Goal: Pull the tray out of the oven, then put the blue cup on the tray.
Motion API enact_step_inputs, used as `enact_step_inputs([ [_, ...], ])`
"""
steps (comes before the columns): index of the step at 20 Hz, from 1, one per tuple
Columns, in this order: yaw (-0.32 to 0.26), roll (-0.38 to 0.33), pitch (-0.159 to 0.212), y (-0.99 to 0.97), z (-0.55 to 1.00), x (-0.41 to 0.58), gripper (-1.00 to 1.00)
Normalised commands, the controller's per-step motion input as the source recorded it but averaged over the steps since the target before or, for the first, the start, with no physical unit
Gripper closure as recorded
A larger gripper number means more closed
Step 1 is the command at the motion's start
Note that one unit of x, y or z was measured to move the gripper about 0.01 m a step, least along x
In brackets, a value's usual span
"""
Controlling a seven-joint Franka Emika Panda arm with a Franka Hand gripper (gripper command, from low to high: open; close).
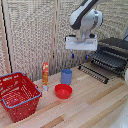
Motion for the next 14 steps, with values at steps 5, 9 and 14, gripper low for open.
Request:
enact_step_inputs([
  [5,-0.09,0.046,-0.002,0.2,-0.36,0.149,-1.0],
  [9,-0.073,0.032,-0.033,0.26,-0.26,0.201,-1.0],
  [14,-0.055,-0.01,-0.037,0.11,-0.33,0.246,-1.0],
])
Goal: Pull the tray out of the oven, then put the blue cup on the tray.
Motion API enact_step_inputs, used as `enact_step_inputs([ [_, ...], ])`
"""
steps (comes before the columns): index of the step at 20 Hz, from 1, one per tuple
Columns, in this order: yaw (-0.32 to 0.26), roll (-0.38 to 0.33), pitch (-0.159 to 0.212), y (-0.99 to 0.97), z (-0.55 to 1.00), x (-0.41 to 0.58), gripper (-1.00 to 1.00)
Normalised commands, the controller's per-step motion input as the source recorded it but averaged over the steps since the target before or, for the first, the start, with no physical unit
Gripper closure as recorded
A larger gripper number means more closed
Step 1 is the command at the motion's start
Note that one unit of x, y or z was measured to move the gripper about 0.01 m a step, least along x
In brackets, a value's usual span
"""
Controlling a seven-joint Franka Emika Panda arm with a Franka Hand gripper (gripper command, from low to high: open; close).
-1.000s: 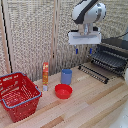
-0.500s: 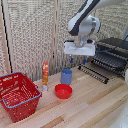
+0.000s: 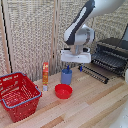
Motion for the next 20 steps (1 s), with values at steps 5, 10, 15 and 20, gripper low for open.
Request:
enact_step_inputs([
  [5,0.01,-0.099,0.025,-0.05,-0.46,0.038,-1.0],
  [10,0.056,-0.054,0.05,-0.07,-0.22,0.0,1.0],
  [15,0.01,0.0,0.0,0.0,0.0,-0.002,1.0],
  [20,-0.014,0.0,-0.006,-0.02,0.0,0.0,1.0],
])
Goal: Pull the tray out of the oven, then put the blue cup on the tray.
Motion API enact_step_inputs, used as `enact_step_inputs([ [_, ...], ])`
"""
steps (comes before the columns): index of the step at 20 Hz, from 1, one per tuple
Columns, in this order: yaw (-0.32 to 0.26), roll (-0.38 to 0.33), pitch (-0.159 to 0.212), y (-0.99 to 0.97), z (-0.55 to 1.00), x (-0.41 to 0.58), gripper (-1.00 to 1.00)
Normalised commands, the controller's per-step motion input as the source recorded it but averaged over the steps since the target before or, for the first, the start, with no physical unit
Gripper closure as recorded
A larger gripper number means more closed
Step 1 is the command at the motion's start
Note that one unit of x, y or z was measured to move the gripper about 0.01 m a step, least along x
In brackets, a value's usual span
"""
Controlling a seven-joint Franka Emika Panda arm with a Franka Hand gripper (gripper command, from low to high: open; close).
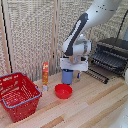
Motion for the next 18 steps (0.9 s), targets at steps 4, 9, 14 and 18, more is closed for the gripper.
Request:
enact_step_inputs([
  [4,-0.055,0.0,-0.026,-0.01,0.01,-0.034,1.0],
  [9,-0.054,0.007,-0.057,-0.01,0.08,-0.003,1.0],
  [14,-0.115,0.015,-0.028,-0.01,0.44,0.053,1.0],
  [18,-0.177,0.008,0.047,-0.12,0.97,0.108,1.0],
])
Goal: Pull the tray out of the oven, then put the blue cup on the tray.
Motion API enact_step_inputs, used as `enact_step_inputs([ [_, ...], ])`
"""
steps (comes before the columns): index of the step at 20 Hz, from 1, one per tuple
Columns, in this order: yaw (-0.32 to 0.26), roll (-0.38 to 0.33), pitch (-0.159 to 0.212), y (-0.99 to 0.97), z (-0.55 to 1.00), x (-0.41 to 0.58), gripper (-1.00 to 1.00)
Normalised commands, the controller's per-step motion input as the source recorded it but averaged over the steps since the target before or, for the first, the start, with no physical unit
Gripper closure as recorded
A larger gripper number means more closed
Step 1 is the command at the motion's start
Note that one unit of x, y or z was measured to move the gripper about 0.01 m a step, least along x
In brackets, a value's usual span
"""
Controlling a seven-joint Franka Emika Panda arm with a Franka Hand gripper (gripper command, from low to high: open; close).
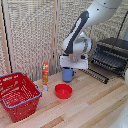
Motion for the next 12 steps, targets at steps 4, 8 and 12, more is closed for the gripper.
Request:
enact_step_inputs([
  [4,-0.236,0.0,0.063,-0.27,1.0,0.147,1.0],
  [8,-0.256,0.0,0.111,-0.33,0.94,0.148,1.0],
  [12,-0.23,0.0,0.14,-0.51,0.62,0.11,1.0],
])
